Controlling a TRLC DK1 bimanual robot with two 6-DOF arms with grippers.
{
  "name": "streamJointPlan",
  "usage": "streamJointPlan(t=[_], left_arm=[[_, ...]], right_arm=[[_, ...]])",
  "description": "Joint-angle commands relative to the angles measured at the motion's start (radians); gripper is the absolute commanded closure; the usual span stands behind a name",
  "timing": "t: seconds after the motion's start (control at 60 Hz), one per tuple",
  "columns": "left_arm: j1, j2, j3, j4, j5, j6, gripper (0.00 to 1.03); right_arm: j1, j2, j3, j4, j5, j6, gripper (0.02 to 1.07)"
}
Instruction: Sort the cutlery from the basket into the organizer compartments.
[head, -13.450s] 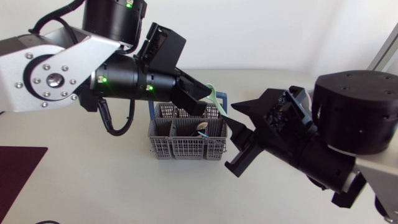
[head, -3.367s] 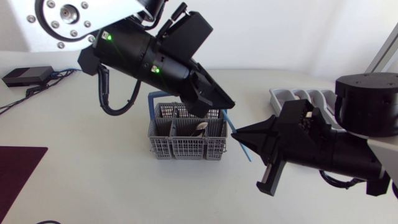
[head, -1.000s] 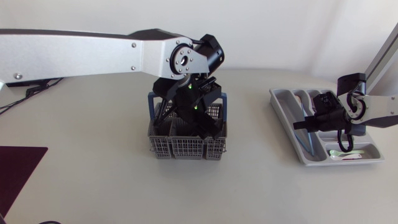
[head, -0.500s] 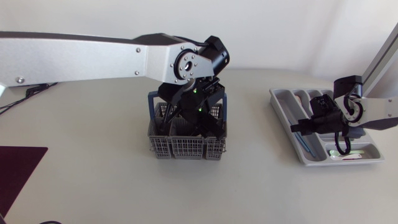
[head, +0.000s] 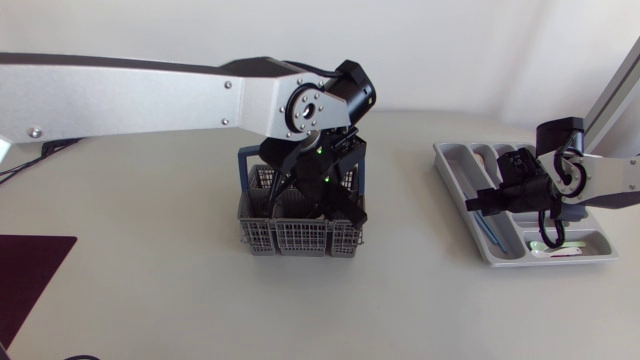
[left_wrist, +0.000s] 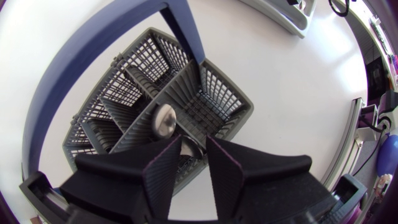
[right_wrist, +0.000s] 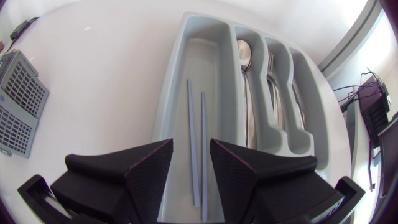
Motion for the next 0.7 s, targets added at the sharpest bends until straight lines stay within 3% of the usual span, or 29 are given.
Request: streamJointPlan(t=[0.0,0.367,0.55,0.683], left_arm=[[-0.011,0.023,-0.03,0.0,-0.012,-0.022,0.8],[-0.019,0.028,-0.051,0.003,-0.043,-0.024,0.88],[-0.014,0.028,-0.051,0.003,-0.044,-0.024,0.99],[-0.008,0.028,-0.051,0.003,-0.043,-0.022,1.0]], right_arm=[[0.009,-0.02,-0.029,0.006,0.007,0.017,0.6],[0.026,-0.029,-0.036,0.008,0.016,0.019,0.6],[0.04,-0.043,-0.043,0.008,0.019,0.017,0.6],[0.057,-0.093,-0.059,0.003,0.019,0.017,0.58]])
